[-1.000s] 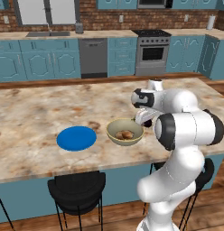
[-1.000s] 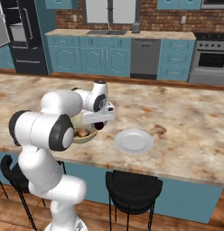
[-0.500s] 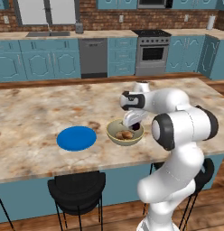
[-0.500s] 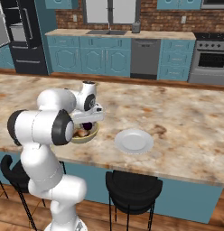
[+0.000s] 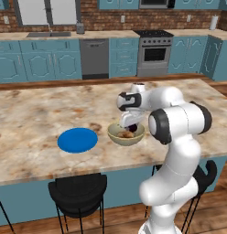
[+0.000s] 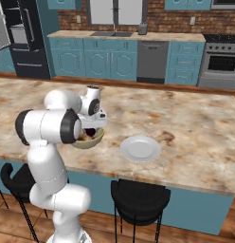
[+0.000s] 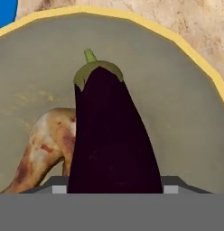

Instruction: Pick the chicken drumstick and eggplant from their plates and place them in the bowl. Then put the bowl in the fridge.

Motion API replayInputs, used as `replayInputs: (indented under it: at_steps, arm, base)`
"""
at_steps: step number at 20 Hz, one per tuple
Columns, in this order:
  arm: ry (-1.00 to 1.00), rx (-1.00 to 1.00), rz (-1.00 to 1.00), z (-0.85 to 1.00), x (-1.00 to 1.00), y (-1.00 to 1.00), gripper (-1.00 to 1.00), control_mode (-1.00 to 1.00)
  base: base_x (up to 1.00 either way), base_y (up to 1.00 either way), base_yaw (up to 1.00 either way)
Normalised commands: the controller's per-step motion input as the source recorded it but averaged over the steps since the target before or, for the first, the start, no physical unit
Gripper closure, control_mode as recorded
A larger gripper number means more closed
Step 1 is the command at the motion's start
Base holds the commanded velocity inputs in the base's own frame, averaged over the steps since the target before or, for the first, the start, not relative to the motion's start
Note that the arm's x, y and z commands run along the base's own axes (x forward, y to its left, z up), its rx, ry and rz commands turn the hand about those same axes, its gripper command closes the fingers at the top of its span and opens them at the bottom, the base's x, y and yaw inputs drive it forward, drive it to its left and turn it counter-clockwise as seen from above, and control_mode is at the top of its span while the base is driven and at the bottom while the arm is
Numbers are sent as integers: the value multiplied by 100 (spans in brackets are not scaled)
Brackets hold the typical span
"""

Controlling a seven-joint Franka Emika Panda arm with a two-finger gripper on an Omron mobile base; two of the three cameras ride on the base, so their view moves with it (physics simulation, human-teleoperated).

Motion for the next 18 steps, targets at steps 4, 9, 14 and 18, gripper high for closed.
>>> replayInputs:
  at_steps: [4, 9, 14, 18]
  arm:
    - [0, 2, 0, -2, 1, 2, -100, -100]
    - [0, 6, 0, 17, -31, 0, -100, -100]
    - [0, 4, 0, 35, -39, 0, -100, -100]
    - [-1, 3, 1, 44, -40, -1, -100, -100]
  base:
    - [0, 0, 0]
    - [0, 0, 0]
    - [0, 0, 0]
    - [0, 0, 0]
